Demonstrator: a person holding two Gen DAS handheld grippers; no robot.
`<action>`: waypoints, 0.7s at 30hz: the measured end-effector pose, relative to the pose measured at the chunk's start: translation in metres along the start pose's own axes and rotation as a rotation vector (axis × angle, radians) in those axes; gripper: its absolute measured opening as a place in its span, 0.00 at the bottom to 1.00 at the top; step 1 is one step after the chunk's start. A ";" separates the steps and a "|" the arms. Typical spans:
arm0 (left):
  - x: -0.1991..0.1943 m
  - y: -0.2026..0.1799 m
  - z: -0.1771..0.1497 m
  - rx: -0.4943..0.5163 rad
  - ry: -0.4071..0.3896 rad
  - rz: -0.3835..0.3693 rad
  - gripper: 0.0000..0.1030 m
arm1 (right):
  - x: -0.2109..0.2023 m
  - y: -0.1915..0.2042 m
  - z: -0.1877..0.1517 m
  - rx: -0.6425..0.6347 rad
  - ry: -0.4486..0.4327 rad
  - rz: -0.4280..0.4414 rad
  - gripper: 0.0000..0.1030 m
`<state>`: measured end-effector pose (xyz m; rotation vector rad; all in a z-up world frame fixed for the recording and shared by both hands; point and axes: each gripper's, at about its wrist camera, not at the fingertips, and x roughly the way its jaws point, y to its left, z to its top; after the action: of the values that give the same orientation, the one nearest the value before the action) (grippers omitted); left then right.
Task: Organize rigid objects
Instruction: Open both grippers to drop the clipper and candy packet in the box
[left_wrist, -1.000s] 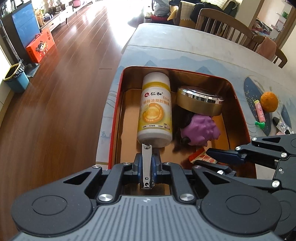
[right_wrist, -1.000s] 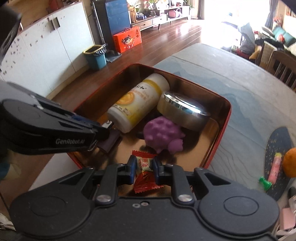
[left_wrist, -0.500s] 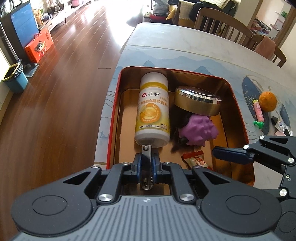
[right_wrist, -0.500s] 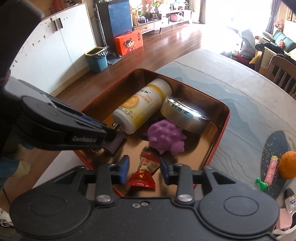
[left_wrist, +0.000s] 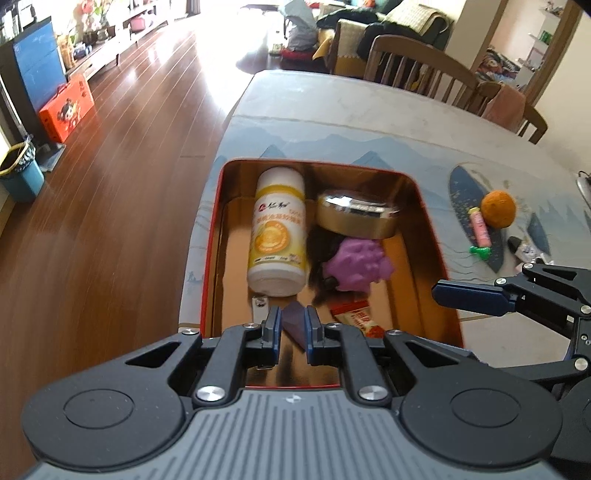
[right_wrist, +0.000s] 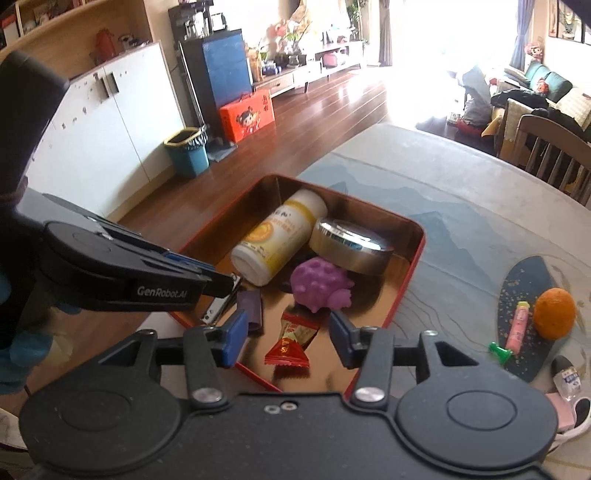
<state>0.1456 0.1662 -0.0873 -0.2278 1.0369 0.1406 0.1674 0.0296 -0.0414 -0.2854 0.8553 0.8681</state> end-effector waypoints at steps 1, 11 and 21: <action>-0.004 -0.002 0.000 0.008 -0.012 -0.004 0.11 | -0.004 0.001 0.000 0.000 -0.009 -0.002 0.49; -0.037 -0.012 0.000 0.040 -0.110 -0.061 0.13 | -0.046 0.000 -0.001 0.034 -0.102 -0.034 0.61; -0.059 -0.025 -0.004 0.071 -0.210 -0.101 0.61 | -0.076 -0.009 -0.007 0.088 -0.183 -0.068 0.70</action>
<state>0.1185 0.1406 -0.0356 -0.1959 0.8180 0.0353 0.1435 -0.0216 0.0104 -0.1541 0.7073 0.7782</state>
